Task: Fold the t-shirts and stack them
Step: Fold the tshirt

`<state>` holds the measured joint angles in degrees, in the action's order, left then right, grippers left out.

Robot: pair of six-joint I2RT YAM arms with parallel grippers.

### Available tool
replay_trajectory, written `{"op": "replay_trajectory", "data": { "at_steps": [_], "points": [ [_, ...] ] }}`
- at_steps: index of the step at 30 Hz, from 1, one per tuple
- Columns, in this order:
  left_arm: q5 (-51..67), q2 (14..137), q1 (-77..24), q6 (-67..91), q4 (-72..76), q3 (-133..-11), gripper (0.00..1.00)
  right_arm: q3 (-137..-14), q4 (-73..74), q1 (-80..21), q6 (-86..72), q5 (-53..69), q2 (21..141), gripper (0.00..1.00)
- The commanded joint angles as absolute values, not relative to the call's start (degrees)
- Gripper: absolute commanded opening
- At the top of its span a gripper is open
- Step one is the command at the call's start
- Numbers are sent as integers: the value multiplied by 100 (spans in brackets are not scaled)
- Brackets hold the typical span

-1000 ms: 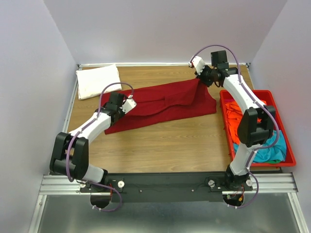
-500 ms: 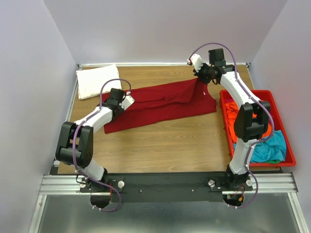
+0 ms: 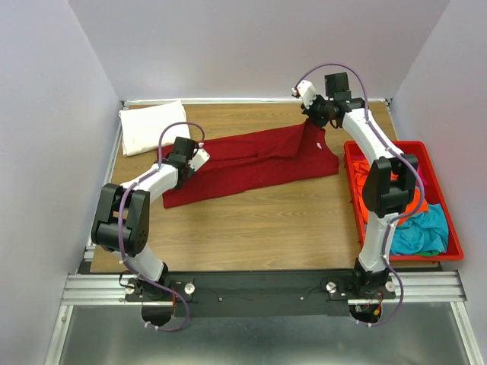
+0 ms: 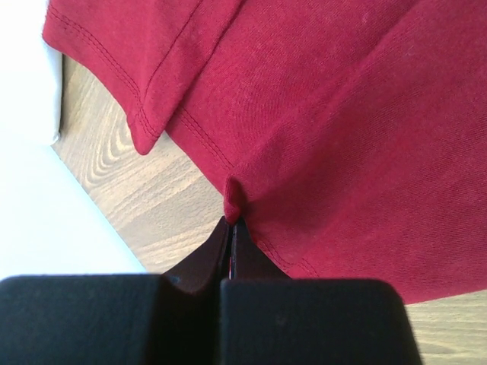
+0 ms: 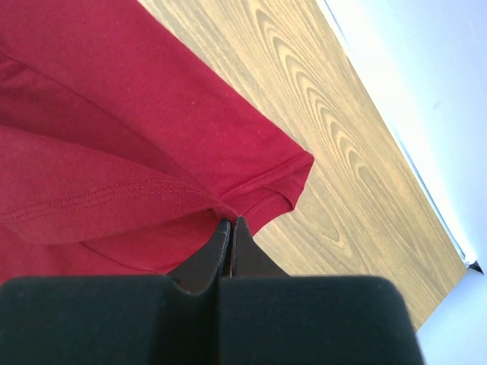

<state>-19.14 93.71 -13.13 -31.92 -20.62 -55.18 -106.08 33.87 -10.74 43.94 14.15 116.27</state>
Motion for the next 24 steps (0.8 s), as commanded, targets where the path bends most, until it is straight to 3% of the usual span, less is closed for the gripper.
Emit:
{"op": "replay_trajectory", "data": {
  "at_steps": [1,11,12,13,14,15,18,19,21,23,24],
  "points": [
    [-2127,9369,-1222,-3094,-2022,-5573,0,-10951,3287,-1028,4219,1345,11944,0],
    [-2336,9422,-1204,-2857,-2153,-5905,0,-11451,3226,-1213,4017,1345,12523,3],
    [-2442,9431,-1204,-2769,-2249,-6011,5,-11539,3182,-1230,3912,1249,12620,7],
    [-2522,9439,-1204,-2577,-2320,-6134,24,-11671,3129,-1283,3615,1170,12865,16],
    [-2566,9422,-1204,-2514,-2399,-6413,33,-11959,3042,-1318,3447,1056,12998,28],
    [-2645,9361,-1204,-2314,-2521,-6564,45,-12136,3006,-1353,3080,741,13260,54],
    [-2856,9133,-1204,-2066,-2706,-7205,58,-12664,2673,-1371,2436,-328,13517,100],
    [-2883,8914,-1213,-2057,-2707,-7451,77,-12439,2263,-1354,1913,-839,13387,100],
    [-2926,8642,-1222,-1987,-2637,-7663,97,-12210,2005,-1293,1820,-844,13132,100],
    [-2918,8360,-1239,-1881,-2567,-7856,97,-11902,2013,-1196,1662,-477,12608,100],
    [-2918,8036,-1283,-1811,-2427,-7884,97,-11404,2013,-1074,1661,265,12377,100]
  ]
}}
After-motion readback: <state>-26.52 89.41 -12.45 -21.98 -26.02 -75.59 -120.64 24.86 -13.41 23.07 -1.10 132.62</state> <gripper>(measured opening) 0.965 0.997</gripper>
